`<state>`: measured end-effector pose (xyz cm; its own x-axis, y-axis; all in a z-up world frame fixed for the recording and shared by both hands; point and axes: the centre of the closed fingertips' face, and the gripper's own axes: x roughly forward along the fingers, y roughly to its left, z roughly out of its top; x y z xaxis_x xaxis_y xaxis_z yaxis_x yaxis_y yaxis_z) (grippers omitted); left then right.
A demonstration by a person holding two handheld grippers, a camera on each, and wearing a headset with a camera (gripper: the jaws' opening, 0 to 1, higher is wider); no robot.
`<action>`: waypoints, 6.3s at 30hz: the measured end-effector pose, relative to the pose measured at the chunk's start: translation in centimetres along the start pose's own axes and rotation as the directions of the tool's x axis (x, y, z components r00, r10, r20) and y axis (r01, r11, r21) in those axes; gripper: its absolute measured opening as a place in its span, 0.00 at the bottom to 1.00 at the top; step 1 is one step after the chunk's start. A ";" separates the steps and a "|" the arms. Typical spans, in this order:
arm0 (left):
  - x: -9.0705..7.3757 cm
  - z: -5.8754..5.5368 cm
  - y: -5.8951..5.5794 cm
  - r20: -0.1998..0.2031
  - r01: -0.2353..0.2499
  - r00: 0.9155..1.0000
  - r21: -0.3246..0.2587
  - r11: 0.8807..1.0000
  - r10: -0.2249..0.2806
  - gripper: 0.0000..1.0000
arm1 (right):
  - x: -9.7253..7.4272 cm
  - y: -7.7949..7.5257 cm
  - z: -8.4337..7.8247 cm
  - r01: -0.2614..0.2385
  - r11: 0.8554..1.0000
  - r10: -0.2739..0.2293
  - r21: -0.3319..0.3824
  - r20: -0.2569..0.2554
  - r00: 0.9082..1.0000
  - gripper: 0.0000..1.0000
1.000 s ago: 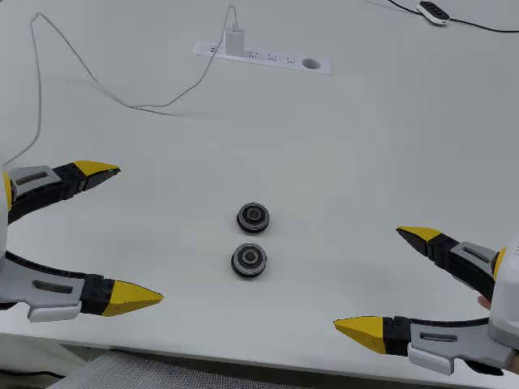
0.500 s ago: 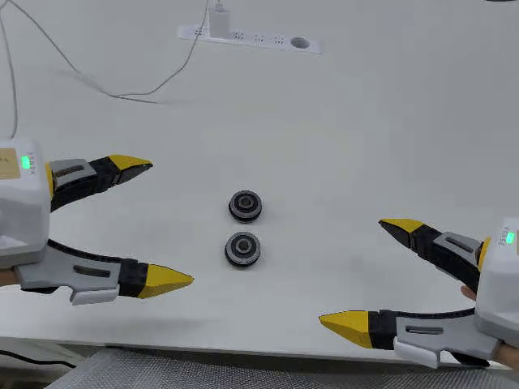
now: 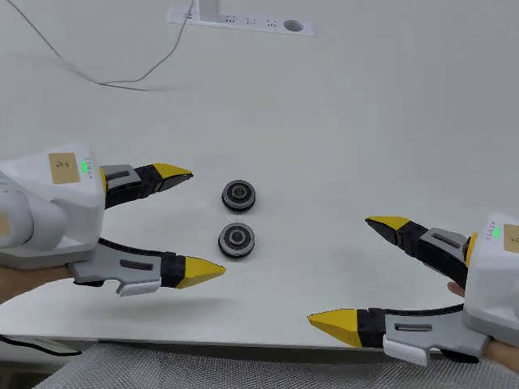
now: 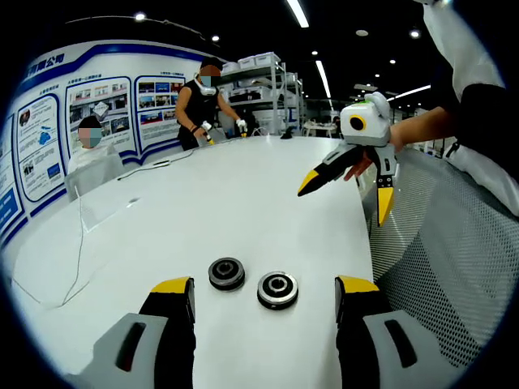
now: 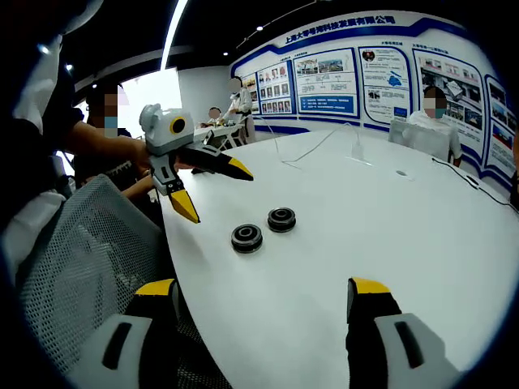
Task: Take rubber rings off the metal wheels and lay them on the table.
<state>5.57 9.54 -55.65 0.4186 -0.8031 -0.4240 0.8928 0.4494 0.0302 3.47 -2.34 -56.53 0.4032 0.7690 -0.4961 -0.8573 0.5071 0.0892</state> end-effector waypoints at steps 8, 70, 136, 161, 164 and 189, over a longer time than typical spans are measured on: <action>1.0 -0.3 0.1 0.004 -0.003 1.000 0.004 1.000 0.003 0.65 | 0.4 0.2 0.0 -0.011 1.000 0.011 0.018 0.005 1.000 0.84; 3.9 -2.3 -1.9 -0.102 0.146 0.986 0.108 0.983 -0.135 0.17 | 1.5 1.2 0.3 -0.073 0.995 0.071 0.064 0.024 0.997 0.76; 4.1 -2.7 -1.4 -0.155 0.174 0.976 0.144 0.974 -0.152 0.14 | 7.5 0.8 1.9 -0.125 0.891 0.079 0.436 0.124 0.989 0.35; 4.2 -2.4 -1.8 -0.149 0.180 0.977 0.170 0.969 -0.155 0.14 | 9.4 0.3 1.3 -0.048 0.798 0.010 0.601 0.067 0.998 0.19; 4.2 -2.5 -1.7 -0.149 0.185 0.976 0.175 0.967 -0.159 0.14 | 9.7 0.6 1.0 -0.052 0.790 0.025 0.610 0.052 0.998 0.17; 4.1 -2.7 -1.5 -0.140 0.176 0.979 0.186 0.967 -0.151 0.13 | 10.0 1.0 0.6 -0.049 0.755 0.048 0.654 0.020 0.999 0.14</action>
<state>5.45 6.62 -59.84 0.2518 -0.7987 -0.5465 0.9675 0.2207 0.1233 6.83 6.16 -60.86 0.3684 0.7999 -0.4737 -0.4580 0.5996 0.6563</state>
